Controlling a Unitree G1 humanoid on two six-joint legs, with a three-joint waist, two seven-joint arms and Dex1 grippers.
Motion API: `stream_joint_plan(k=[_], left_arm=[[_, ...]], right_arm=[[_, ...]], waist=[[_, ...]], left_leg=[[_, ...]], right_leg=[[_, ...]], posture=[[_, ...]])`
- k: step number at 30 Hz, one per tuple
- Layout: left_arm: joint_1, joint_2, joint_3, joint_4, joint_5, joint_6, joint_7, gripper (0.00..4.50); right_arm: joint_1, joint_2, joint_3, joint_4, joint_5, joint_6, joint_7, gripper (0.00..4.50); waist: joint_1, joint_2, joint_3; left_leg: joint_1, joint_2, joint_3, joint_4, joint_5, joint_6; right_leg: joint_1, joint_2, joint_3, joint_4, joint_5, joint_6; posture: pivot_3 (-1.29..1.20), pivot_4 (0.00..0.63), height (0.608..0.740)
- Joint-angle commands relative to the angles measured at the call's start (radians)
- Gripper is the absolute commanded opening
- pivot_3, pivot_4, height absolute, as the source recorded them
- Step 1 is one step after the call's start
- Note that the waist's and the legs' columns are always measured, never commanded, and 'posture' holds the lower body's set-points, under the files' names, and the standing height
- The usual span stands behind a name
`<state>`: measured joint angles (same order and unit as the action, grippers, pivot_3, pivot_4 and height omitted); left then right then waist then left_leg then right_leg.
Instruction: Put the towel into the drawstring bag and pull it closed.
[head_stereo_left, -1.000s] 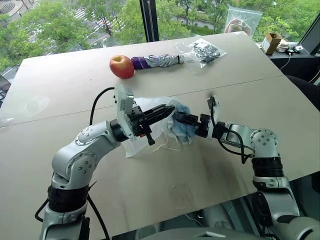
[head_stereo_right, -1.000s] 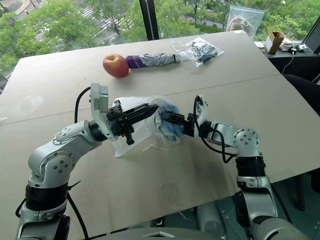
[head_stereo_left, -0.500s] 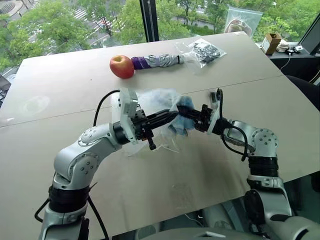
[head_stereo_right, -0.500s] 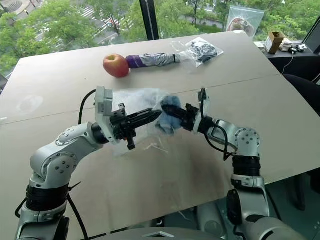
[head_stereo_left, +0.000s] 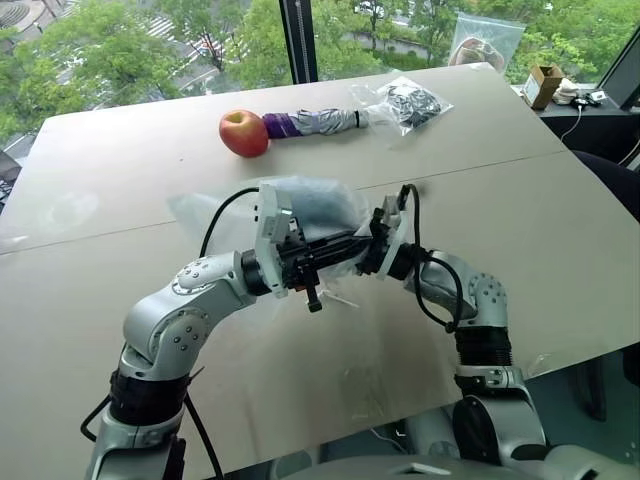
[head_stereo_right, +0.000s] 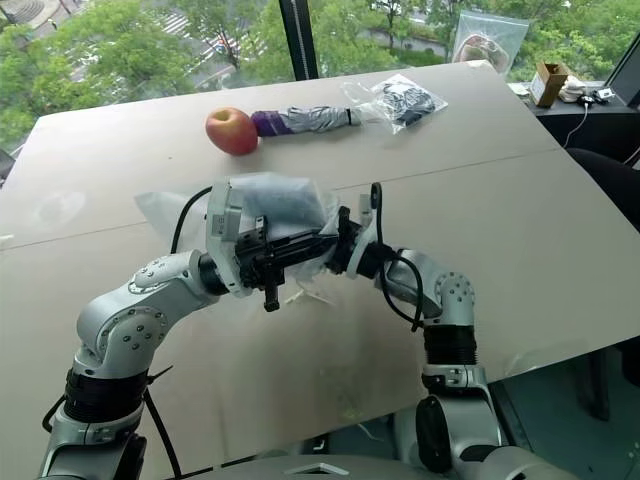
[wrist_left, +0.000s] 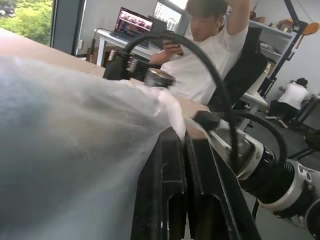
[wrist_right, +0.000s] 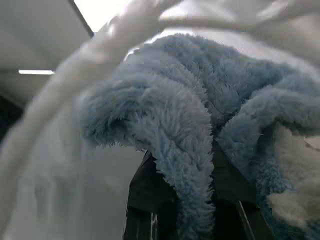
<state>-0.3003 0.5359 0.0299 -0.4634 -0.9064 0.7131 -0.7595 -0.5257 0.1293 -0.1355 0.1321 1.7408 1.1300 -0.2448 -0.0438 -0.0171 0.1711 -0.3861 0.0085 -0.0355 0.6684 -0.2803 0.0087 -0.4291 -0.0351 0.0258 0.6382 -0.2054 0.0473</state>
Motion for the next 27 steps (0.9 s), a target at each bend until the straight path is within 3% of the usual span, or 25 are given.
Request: stream_joint_plan(k=[1, 5, 8, 11, 14, 17, 22, 27], left_arm=[[0.001, -0.008, -0.010, -0.052, -0.020, 0.000, -0.005, 0.00], [0.007, -0.011, -0.005, -0.060, -0.020, 0.001, 0.006, 0.00], [-0.001, -0.007, 0.018, -0.041, 0.014, -0.023, 0.021, 0.00], [-0.015, 0.024, 0.021, -0.026, 0.034, -0.024, -0.003, 0.00], [-0.031, 0.052, 0.012, -0.005, 0.083, -0.045, -0.025, 0.00], [-0.081, 0.061, 0.002, 0.075, 0.201, -0.135, -0.028, 0.00], [-0.157, 0.019, -0.013, 0.205, 0.351, -0.285, -0.006, 0.00], [-0.173, 0.005, -0.032, 0.260, 0.425, -0.358, -0.030, 0.00]], right_arm=[[-0.046, 0.033, -0.019, 0.031, 0.020, -0.089, -0.040, 0.10], [-0.092, 0.095, -0.113, 0.070, -0.035, -0.313, -0.091, 0.10], [-0.109, 0.078, -0.141, 0.068, -0.144, -0.462, -0.071, 0.10], [-0.095, 0.022, -0.112, 0.067, -0.300, -0.525, -0.032, 1.14], [-0.085, -0.023, -0.083, 0.054, -0.395, -0.514, 0.031, 2.55], [-0.046, -0.164, 0.058, -0.076, -0.518, -0.378, 0.205, 3.83], [0.030, -0.408, 0.222, -0.253, -0.600, -0.194, 0.482, 3.83], [0.063, -0.579, 0.247, -0.345, -0.668, -0.171, 0.712, 3.83]], waist=[[0.001, 0.000, 0.000], [0.004, 0.000, 0.000], [0.003, 0.000, 0.000], [-0.004, 0.000, 0.000], [-0.003, 0.000, 0.000], [0.007, 0.001, 0.000], [0.013, 0.000, 0.000], [0.007, -0.001, 0.000]], left_leg=[[0.000, 0.000, 0.000, 0.000, 0.000, 0.000], [0.001, 0.000, 0.000, 0.000, 0.000, 0.000], [0.000, 0.000, 0.001, 0.001, 0.000, 0.000], [0.001, 0.000, 0.001, 0.000, 0.000, 0.000], [0.001, 0.000, 0.001, -0.001, 0.000, 0.000], [0.000, 0.000, 0.001, -0.001, 0.000, 0.000], [-0.002, -0.002, 0.001, 0.001, 0.000, 0.000], [-0.002, -0.001, 0.001, 0.000, 0.000, 0.000]], right_leg=[[0.000, 0.000, 0.000, 0.000, 0.000, 0.000], [0.000, 0.001, 0.000, 0.001, 0.000, 0.000], [0.000, 0.000, 0.001, 0.001, 0.000, 0.000], [0.000, 0.000, 0.001, 0.001, 0.000, 0.000], [-0.002, 0.001, 0.001, 0.002, 0.000, 0.000], [-0.002, 0.001, 0.001, 0.002, 0.000, 0.000], [-0.001, -0.001, 0.001, -0.001, 0.000, 0.000], [-0.001, -0.001, 0.000, -0.002, 0.000, 0.000]], posture=[[0.00, 0.150, 0.740], [0.00, 0.150, 0.740], [0.00, 0.150, 0.740], [0.00, 0.150, 0.740], [0.00, 0.150, 0.740], [0.00, 0.150, 0.740], [0.00, 0.150, 0.740], [0.00, 0.150, 0.740]])
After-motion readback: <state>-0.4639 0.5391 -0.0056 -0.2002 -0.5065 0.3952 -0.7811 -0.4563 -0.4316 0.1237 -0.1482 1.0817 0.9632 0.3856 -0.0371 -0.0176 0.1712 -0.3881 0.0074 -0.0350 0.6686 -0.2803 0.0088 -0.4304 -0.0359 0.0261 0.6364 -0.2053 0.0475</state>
